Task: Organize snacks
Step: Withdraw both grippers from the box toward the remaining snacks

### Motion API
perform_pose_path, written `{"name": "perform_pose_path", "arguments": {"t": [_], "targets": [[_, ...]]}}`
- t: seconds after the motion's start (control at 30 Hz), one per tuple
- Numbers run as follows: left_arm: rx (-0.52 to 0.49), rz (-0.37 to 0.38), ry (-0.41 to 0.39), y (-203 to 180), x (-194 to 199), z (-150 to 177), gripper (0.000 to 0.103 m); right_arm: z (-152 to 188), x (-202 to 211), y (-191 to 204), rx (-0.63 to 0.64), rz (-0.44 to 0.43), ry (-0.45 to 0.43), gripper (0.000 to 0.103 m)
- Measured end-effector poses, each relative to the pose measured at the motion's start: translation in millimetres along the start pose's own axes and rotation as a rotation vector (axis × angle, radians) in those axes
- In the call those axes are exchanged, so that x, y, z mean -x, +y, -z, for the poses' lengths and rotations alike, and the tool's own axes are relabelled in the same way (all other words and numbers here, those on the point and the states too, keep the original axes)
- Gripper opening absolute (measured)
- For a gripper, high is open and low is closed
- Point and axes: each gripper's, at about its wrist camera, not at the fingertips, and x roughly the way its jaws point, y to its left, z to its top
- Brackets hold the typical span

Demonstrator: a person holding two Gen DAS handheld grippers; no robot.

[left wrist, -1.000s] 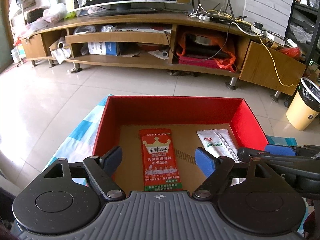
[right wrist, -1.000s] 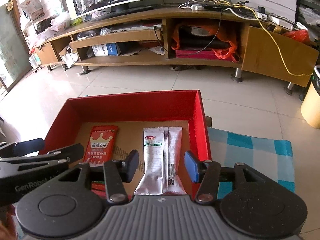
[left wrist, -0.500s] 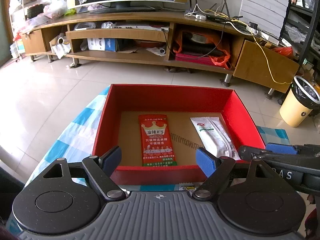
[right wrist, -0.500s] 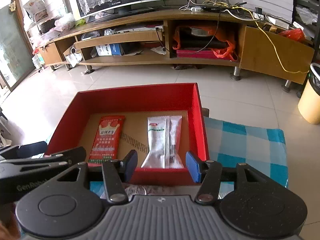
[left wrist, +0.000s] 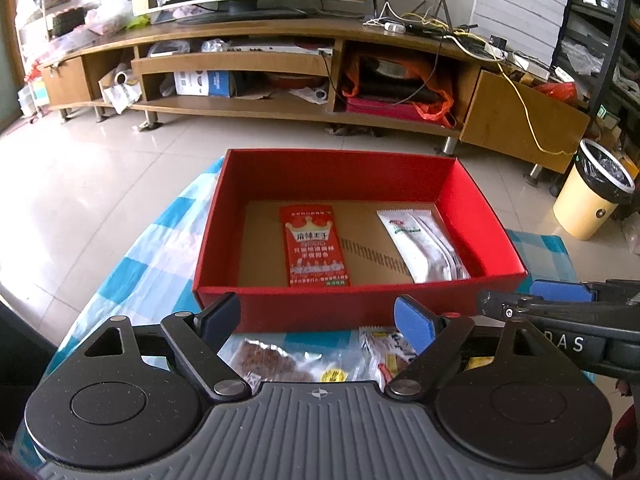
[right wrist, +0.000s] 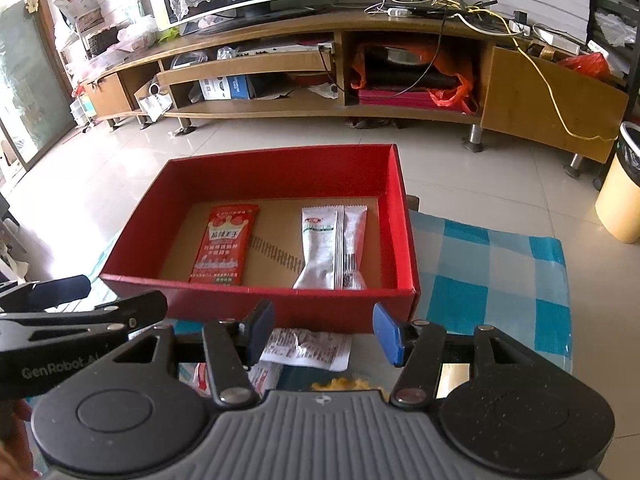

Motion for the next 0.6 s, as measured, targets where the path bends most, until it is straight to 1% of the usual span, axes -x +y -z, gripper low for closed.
{"name": "perform_pose_path", "arguments": {"t": [0.27,0.33,0.6], "targets": [[-0.012,0.001,0.007,0,11,13,0.089,11,8,4,0.006,-0.005,0.006,0.056],[-0.019,0.002,0.011,0,13,17,0.089,13,10,5,0.007,-0.008,0.007,0.06],[-0.039,0.011,0.042,11,22,34,0.093,26,17,4,0.013,-0.004,0.026,0.061]]}}
